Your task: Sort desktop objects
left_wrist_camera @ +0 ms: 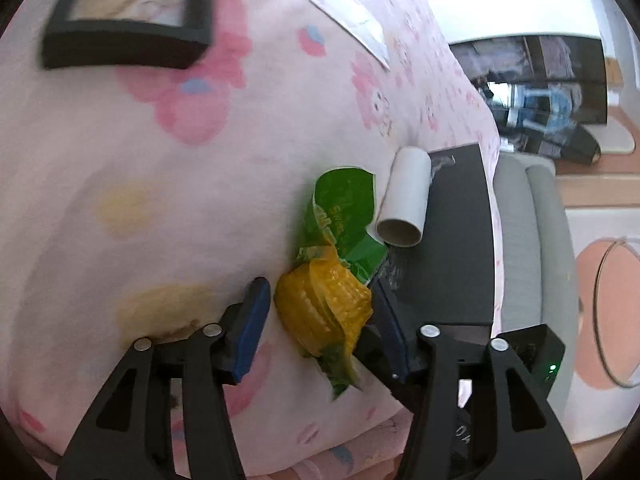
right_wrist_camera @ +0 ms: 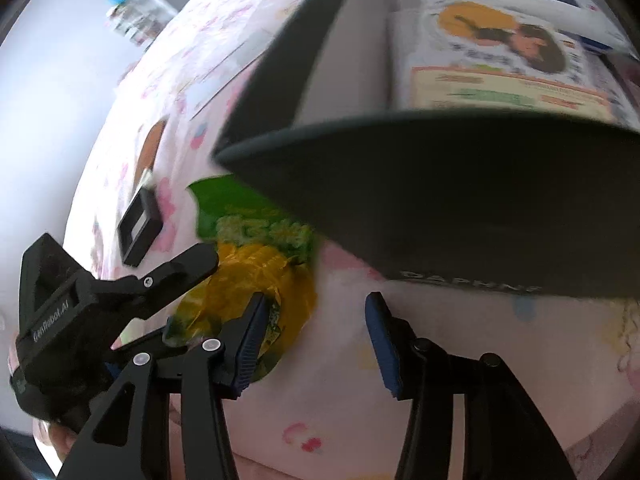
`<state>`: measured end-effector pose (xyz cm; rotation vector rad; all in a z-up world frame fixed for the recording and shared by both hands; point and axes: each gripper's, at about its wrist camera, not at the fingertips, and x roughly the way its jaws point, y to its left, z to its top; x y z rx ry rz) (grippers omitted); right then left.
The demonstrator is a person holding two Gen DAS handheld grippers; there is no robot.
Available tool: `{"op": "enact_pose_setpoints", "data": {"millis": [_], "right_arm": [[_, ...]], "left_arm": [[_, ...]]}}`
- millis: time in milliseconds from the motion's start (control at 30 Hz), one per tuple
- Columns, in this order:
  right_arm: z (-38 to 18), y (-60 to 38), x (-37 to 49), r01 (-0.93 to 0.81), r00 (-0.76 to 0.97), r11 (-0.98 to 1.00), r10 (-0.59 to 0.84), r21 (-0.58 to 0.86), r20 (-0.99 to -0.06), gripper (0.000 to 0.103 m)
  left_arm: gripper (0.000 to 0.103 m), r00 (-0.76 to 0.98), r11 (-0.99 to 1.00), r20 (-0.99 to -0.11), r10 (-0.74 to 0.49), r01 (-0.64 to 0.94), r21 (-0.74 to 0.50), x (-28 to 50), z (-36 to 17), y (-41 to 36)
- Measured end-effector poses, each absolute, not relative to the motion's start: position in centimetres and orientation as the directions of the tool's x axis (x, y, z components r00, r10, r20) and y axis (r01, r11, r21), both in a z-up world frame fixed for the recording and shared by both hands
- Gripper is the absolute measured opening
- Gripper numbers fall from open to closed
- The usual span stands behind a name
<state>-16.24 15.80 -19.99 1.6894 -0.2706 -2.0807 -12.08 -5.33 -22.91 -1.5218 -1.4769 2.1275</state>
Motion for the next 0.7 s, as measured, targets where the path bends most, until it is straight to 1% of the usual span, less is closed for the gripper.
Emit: {"op": "enact_pose_setpoints", "data": {"millis": [133,233,367,433,467,700], "right_arm": [[-20.6,15.7,-16.3,0.218,-0.161,-0.884,-0.451,0.414,-0.878,0.046],[-20.7,14.6,-16.0,0.266,-0.142,-0.856,-0.490,0.444,-0.860,0.046],[-21.0,13.2,-15.7,0.318,-0.125,-0.835,-0.507,0.450,-0.853,0.046],[-21.3,12.9,-15.7,0.331,-0.129,-0.840,-0.491,0.429,-0.861,0.046],[-21.4,12.8,-15.6,0.331,-0.126,-0.843,-0.486,0.425,-0.865,0.046],[-21.0,12.7,-14.7,0.304,-0.132,-0.865,-0.454,0.400,-0.881,0.046]], "left_arm": [[0.059,-0.458,-0.532,-0.666,0.588,0.400,-0.746,-12.7,-23.2,-4.8],[0.059,-0.439,-0.521,-0.665,0.604,0.414,-0.746,-13.2,-23.8,-4.7],[0.058,-0.408,-0.585,-0.712,0.572,0.406,-0.702,-13.9,-23.8,-3.9],[0.058,-0.397,-0.623,-0.735,0.550,0.391,-0.678,-14.1,-23.7,-3.5],[0.057,-0.395,-0.629,-0.739,0.546,0.389,-0.673,-14.1,-23.6,-3.4],[0.056,-0.415,-0.639,-0.721,0.555,0.342,-0.689,-13.1,-22.9,-3.6]]}}
